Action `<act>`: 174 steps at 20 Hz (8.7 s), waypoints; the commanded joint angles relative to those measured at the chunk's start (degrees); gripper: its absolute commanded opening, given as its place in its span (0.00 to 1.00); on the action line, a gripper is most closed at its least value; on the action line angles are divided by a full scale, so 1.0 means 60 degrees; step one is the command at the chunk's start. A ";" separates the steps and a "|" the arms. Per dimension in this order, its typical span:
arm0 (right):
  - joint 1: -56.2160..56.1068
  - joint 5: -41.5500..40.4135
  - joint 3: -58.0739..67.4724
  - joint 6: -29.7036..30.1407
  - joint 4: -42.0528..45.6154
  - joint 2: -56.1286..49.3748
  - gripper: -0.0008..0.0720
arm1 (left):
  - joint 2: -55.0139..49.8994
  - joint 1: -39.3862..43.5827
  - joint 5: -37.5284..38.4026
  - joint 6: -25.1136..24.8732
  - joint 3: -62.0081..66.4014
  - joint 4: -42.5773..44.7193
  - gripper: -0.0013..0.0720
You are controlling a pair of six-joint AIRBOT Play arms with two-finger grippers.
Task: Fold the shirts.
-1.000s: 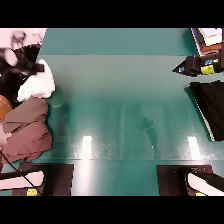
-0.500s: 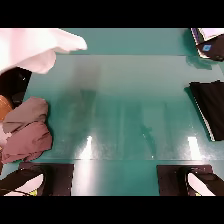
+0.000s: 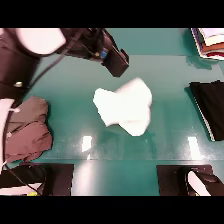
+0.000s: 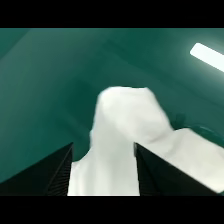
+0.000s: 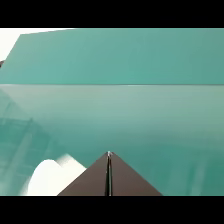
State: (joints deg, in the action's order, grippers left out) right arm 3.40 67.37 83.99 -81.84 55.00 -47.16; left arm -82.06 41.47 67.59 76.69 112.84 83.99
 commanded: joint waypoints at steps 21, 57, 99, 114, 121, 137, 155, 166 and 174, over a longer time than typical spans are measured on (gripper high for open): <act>-0.0940 0.0878 -0.0026 0.0000 0.0011 -0.1115 0.04 | -0.2754 -0.3497 -0.2637 0.0761 -0.5493 -0.4160 0.64; -0.3530 -0.2018 -0.2601 0.0943 -0.2616 -0.8378 0.04 | -0.0721 -0.5861 -0.0681 0.0933 -0.3789 -0.2874 0.04; -0.3311 0.0306 0.3340 -0.0463 -0.0022 -0.9839 0.60 | -0.3034 -0.6018 -0.0168 0.0721 -0.2095 -0.1519 0.82; -0.2044 0.0557 -0.2280 0.0831 -0.0255 -0.3719 0.62 | 0.2153 -0.7817 0.0178 0.0514 -1.0440 -0.2776 0.82; -0.2040 0.0331 -0.2991 0.0790 -0.0251 -0.2605 0.62 | 0.2208 -0.7581 -0.1424 -0.0113 -1.2331 -0.4142 0.82; 0.2401 0.2277 -0.6502 0.0605 0.2153 -0.1104 0.63 | 0.3249 -0.6652 0.0058 -0.0106 -1.0418 -0.4069 0.05; 0.2812 0.1191 -0.8491 0.1075 0.1843 -0.2707 0.04 | 0.3661 -0.6655 0.0102 -0.0015 -1.0276 -0.4018 0.04; 0.1749 0.1508 -0.0051 0.0787 0.1279 0.0667 0.04 | 0.5705 -0.6655 0.0546 0.0729 -0.2284 -0.3497 0.05; 0.3257 0.2262 0.5253 0.0390 0.2120 0.0543 0.04 | 0.5716 -0.6655 -0.0324 0.1829 0.2430 -0.3275 0.04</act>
State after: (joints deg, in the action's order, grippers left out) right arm 20.60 78.46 105.86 -78.00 64.95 -42.72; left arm -47.83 1.58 68.23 85.25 119.98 63.61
